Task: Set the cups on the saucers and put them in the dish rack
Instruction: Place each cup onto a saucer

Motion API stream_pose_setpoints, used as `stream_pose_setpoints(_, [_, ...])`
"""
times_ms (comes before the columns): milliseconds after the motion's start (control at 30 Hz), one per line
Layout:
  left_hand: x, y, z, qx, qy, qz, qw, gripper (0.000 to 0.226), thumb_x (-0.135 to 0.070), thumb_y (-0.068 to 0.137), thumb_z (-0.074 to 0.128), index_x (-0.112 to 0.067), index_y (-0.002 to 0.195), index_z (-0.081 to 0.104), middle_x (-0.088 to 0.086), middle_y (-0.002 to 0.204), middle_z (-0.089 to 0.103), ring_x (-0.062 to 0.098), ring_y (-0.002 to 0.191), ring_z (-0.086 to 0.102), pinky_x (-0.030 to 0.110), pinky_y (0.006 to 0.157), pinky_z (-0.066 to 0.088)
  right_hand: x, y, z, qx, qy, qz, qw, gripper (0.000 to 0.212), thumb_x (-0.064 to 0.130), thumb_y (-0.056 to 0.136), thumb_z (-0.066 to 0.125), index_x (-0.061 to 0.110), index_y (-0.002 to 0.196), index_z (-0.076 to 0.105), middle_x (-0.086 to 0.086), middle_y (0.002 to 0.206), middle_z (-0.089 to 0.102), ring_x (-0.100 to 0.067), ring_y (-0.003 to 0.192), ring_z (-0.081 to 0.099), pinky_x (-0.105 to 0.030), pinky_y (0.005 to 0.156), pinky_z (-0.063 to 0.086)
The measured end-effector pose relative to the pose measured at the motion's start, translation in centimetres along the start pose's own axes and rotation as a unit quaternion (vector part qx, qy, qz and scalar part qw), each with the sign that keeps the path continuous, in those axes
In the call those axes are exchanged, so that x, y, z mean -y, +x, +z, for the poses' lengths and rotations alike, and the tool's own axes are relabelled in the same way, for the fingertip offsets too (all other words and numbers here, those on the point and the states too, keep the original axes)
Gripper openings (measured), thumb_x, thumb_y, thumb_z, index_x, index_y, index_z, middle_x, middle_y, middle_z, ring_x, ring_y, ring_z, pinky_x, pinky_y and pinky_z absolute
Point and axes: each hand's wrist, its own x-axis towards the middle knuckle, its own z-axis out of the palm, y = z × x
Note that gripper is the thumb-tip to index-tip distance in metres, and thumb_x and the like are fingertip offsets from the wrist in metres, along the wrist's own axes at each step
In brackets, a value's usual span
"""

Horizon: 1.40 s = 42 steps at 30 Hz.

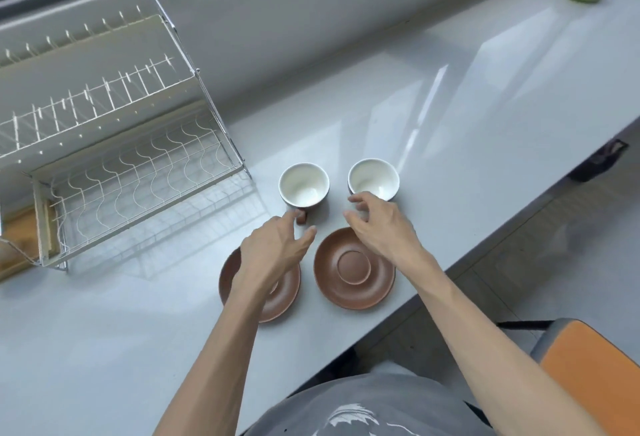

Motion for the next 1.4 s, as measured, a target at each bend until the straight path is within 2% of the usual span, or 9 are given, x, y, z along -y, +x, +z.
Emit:
stream_pose_setpoints(233, [-6.9,3.2,1.7,-0.026,-0.216,0.020,0.976,0.060,-0.064,0.092,0.044,-0.033,0.143,0.043,0.000,0.134,0.062,0.022,0.125,0.056,0.044,0.104,0.043,-3.2,2.3,-2.6,-0.146,0.033,0.034,0.988,0.046,0.047,0.096,0.049,0.028,0.138,0.049,0.002,0.139,0.055,-0.022,0.120,0.058,-0.036,0.090,0.042])
stream_pose_setpoints(467, [-10.1,5.8,3.3,0.045,-0.359,-0.012,0.932,0.064,-0.059,0.092,0.046,-0.027,0.148,0.038,0.003,0.142,0.053,0.028,0.124,0.057,0.046,0.106,0.045,-5.0,4.8,-2.2,-0.115,0.128,0.092,0.981,0.058,0.053,0.098,0.042,0.023,0.148,0.038,-0.004,0.148,0.046,-0.025,0.130,0.051,-0.042,0.106,0.040])
stream_pose_setpoints(633, [-10.4,7.9,4.2,0.082,-0.464,-0.109,0.875,0.064,-0.041,0.097,0.049,-0.022,0.155,0.029,0.005,0.147,0.046,0.029,0.124,0.055,0.043,0.095,0.055,-5.4,6.5,-1.7,-0.058,0.173,0.131,0.974,0.061,0.050,0.100,0.040,0.018,0.153,0.033,-0.010,0.153,0.043,-0.028,0.140,0.042,-0.042,0.114,0.033])
stream_pose_setpoints(767, [-10.4,9.0,4.4,0.106,-0.500,-0.140,0.848,0.058,-0.029,0.100,0.048,-0.020,0.154,0.032,0.001,0.127,0.052,0.032,0.118,0.060,0.039,0.087,0.057,-5.4,7.5,-1.5,-0.012,0.213,0.168,0.962,0.065,0.056,0.096,0.039,0.020,0.150,0.038,-0.006,0.147,0.050,-0.028,0.136,0.046,-0.045,0.111,0.038])
stream_pose_setpoints(867, [-10.5,9.3,4.2,0.127,-0.520,-0.148,0.832,0.053,-0.022,0.100,0.046,-0.022,0.152,0.036,-0.012,0.094,0.051,0.036,0.112,0.065,0.037,0.083,0.059,-5.5,8.0,-1.4,-0.010,0.248,0.185,0.951,0.066,0.063,0.087,0.038,0.025,0.140,0.050,-0.003,0.128,0.061,-0.029,0.118,0.060,-0.049,0.098,0.051])
stream_pose_setpoints(933, [-10.4,9.4,4.2,0.134,-0.530,-0.147,0.824,0.052,-0.018,0.099,0.045,-0.023,0.150,0.040,-0.012,0.086,0.049,0.033,0.097,0.064,0.033,0.076,0.060,-5.5,8.1,-1.5,-0.016,0.272,0.189,0.943,0.065,0.064,0.085,0.040,0.026,0.135,0.054,-0.002,0.122,0.063,-0.028,0.112,0.063,-0.048,0.090,0.057])
stream_pose_setpoints(1033, [-10.3,9.3,4.0,0.140,-0.542,-0.142,0.816,0.050,-0.018,0.098,0.045,-0.023,0.147,0.045,-0.010,0.084,0.049,0.030,0.090,0.060,0.033,0.075,0.060,-5.3,8.1,-1.7,-0.021,0.294,0.200,0.934,0.071,0.066,0.081,0.040,0.025,0.136,0.055,-0.003,0.125,0.061,-0.029,0.113,0.063,-0.045,0.082,0.061])
stream_pose_setpoints(1233, [-10.2,8.6,3.2,0.136,-0.556,-0.131,0.809,0.050,-0.022,0.097,0.047,-0.023,0.148,0.045,-0.015,0.098,0.050,0.035,0.104,0.068,0.039,0.086,0.060,-4.9,7.4,-2.0,-0.042,0.306,0.191,0.932,0.052,0.053,0.095,0.044,0.023,0.136,0.057,-0.004,0.116,0.064,-0.025,0.106,0.064,-0.042,0.077,0.063])
stream_pose_setpoints(1400, [-9.8,6.9,2.4,0.122,-0.559,-0.105,0.814,0.047,-0.022,0.098,0.047,-0.025,0.145,0.046,-0.020,0.094,0.049,0.034,0.104,0.068,0.036,0.085,0.060,-4.5,5.9,-2.3,-0.057,0.315,0.179,0.930,0.053,0.054,0.096,0.044,0.023,0.138,0.056,-0.004,0.115,0.064,-0.023,0.100,0.067,-0.038,0.076,0.063])
